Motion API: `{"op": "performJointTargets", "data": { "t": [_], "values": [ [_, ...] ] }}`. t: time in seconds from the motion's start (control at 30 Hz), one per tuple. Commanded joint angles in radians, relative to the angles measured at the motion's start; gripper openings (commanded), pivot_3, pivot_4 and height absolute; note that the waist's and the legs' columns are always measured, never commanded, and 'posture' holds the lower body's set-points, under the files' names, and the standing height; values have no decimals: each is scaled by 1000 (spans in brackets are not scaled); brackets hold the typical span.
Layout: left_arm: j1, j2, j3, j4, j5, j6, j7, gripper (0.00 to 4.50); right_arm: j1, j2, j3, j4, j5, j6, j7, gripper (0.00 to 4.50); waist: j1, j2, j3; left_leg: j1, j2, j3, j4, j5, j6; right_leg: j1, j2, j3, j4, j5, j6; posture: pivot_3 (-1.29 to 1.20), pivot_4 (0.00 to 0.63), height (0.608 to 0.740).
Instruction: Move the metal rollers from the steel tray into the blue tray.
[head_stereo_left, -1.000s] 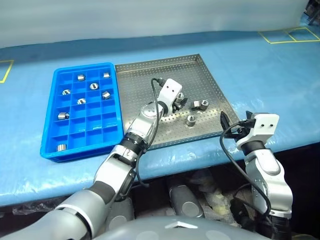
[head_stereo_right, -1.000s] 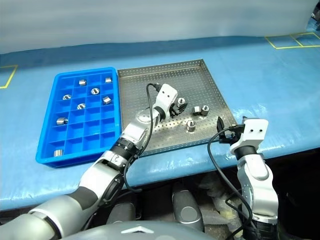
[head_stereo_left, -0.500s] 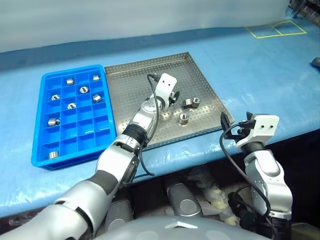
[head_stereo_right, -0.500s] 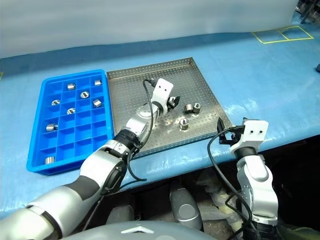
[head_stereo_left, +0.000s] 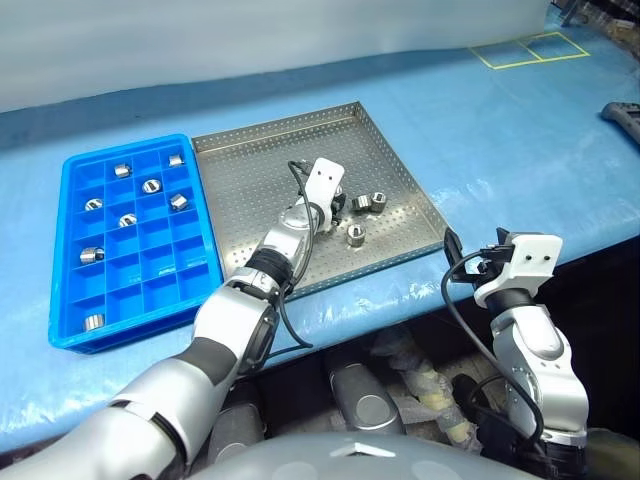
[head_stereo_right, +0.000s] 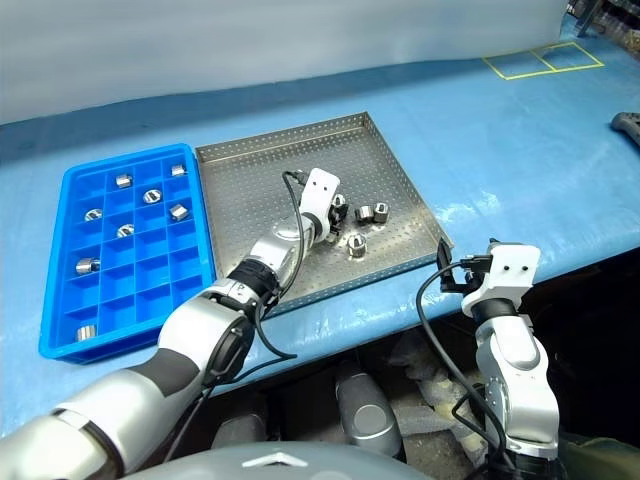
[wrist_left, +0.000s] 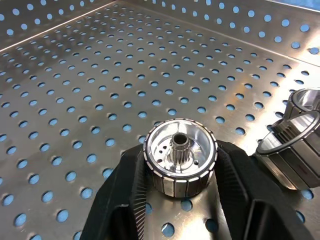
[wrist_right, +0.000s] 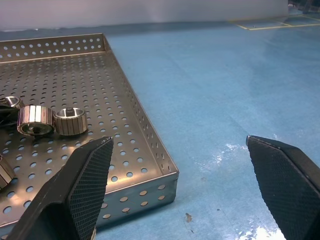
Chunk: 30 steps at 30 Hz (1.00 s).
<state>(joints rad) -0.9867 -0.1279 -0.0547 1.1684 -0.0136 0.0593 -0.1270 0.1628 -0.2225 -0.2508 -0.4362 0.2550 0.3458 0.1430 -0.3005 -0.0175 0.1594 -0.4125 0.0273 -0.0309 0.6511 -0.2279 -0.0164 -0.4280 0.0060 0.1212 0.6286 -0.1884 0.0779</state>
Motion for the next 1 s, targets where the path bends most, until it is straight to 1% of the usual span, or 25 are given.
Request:
{"op": "performJointTargets", "data": {
  "t": [0.03, 0.13, 0.17, 0.23, 0.37, 0.43, 0.57, 0.7, 0.77, 0.87, 1.0],
  "values": [
    [24, -61, 16, -132, -15, -48, 34, 1692, -41, -6, 7, -1, 1, -15, 10, 4500, 1, 0, 0, 0, 0, 0, 0, 0, 0, 0, 0, 0, 0, 0, 0, -220, 150, 740],
    [116, -47, 32, -361, -23, -75, 105, 1692, -86, -15, 29, 35, -1, -10, 29, 4500, 8, 0, 0, 0, 0, 0, -1, 0, 0, 0, 0, 1, 0, 1, 1, -160, 150, 740],
    [153, -38, 32, -452, -13, -74, 140, 1692, -103, -19, 38, 51, -1, -9, 37, 4500, 15, 0, 1, 1, 0, 1, -2, 0, 0, 0, 0, 1, 0, 1, 1, -136, 150, 740],
    [202, -30, 25, -566, 4, -56, 184, 1692, -124, -22, 47, 71, -2, -9, 48, 4500, 32, 0, 1, 2, 1, 0, -3, 0, 0, 0, 1, 1, 1, 1, 1, -102, 150, 740],
    [316, -8, 23, -828, 189, 51, 483, 1692, -210, -33, 95, 151, -7, -8, 88, 4500, 93, 0, 1, 2, 0, 0, -3, 0, 0, 0, 1, 2, 1, 1, 1, -1, 150, 740],
    [366, -1, 23, -920, 243, 102, 548, 1692, -245, -34, 116, 184, -11, -9, 106, 4500, 132, 0, 1, 2, 0, 0, -2, 1, 0, 0, 1, 2, 2, 1, 1, 34, 150, 740],
    [489, 29, 11, -1100, 182, 155, 417, 1692, -298, -33, 157, 240, -15, -10, 140, 4500, 222, 0, 1, 2, 0, 0, -2, 1, 1, 0, 1, 1, 2, 1, 1, 114, 150, 740],
    [577, 48, 24, -1219, 146, 236, 346, 1692, -327, -33, 181, 278, -15, -12, 164, 4500, 292, 0, 1, 0, 0, 0, -1, 1, 0, 0, 0, -1, 1, 2, 0, 158, 150, 740],
    [611, 53, 31, -1267, 136, 266, 331, 1692, -337, -33, 190, 292, -19, -15, 171, 4500, 309, 0, 1, 0, -1, 0, 0, 1, 1, 0, -1, -1, 0, 4, -3, 174, 150, 740],
    [652, 48, 38, -1319, 130, 319, 322, 1692, -346, -32, 201, 307, -25, -22, 177, 4500, 332, 0, 1, 0, -1, 0, 1, 1, 1, 0, -1, -1, 0, 4, -3, 182, 150, 740],
    [727, 46, 28, -1393, 120, 377, 303, 1692, -346, -27, 212, 315, -31, -24, 185, 4500, 339, 0, 1, 0, 0, 0, 2, 1, 1, 1, -1, -1, 0, 3, -3, 191, 150, 740]
  ]
}}
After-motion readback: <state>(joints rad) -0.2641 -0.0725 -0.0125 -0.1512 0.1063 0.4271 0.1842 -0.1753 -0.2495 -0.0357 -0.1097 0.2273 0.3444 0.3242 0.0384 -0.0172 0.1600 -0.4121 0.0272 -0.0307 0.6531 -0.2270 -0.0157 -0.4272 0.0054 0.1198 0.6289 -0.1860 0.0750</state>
